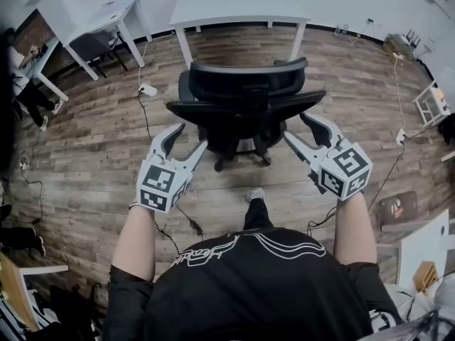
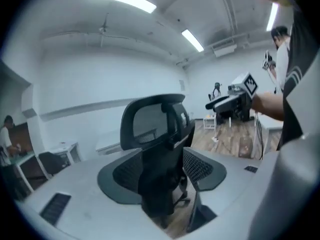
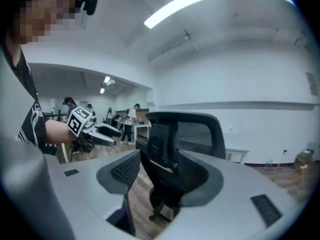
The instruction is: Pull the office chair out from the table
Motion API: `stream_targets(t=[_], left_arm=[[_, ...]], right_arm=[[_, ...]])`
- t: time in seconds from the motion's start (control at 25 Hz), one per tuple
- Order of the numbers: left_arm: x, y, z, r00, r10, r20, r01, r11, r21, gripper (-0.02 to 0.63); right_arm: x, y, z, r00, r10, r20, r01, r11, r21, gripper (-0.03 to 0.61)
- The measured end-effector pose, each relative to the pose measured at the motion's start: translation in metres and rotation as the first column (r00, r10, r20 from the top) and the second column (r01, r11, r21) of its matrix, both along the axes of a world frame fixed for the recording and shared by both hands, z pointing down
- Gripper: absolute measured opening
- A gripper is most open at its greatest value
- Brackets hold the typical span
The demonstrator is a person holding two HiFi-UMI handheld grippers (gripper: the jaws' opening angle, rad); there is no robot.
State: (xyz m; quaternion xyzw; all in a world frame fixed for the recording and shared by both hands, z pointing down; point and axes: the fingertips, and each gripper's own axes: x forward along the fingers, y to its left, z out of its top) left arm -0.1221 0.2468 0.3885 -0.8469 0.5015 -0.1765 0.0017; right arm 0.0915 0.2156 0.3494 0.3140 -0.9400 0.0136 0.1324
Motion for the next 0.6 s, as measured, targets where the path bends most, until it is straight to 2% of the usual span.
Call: stream_targets(t=[0.08, 0.16, 0.32, 0.4, 0.48, 0.6], left_arm=[[0.013, 0.024, -0.023, 0.992, 0.029, -0.124, -0.027, 0.999, 0.021, 0.220], [0.024, 0.046, -0.043, 0.966, 0.074, -0.247, -0.068, 0.997, 0.034, 0.180], [0.041, 0.087, -0.077, 0.877, 0.157, -0.454, -0.146, 0.988, 0.059, 0.069], [0.048, 0.104, -0.085, 0.835, 0.195, -0.514, -0.190, 0.980, 0.063, 0.035], [0.057, 0.118, -0.088, 0.803, 0.235, -0.548, -0.243, 0.968, 0.058, 0.007], [0.069, 0.133, -0.086, 0.782, 0.260, -0.567, -0.289, 0.957, 0.040, 0.006]], right_arm=[[-0.016, 0.032, -0.011, 0.994, -0.055, 0.090, 0.056, 0.998, -0.015, 0.261], [-0.031, 0.063, -0.021, 0.975, -0.124, 0.183, 0.132, 0.991, -0.032, 0.217], [-0.060, 0.129, -0.038, 0.895, -0.321, 0.309, 0.352, 0.935, -0.049, 0.122], [-0.068, 0.146, -0.040, 0.872, -0.348, 0.344, 0.392, 0.918, -0.066, 0.072], [-0.071, 0.154, -0.041, 0.863, -0.343, 0.372, 0.400, 0.913, -0.085, 0.054], [-0.071, 0.161, -0.043, 0.839, -0.329, 0.433, 0.418, 0.899, -0.128, 0.046]])
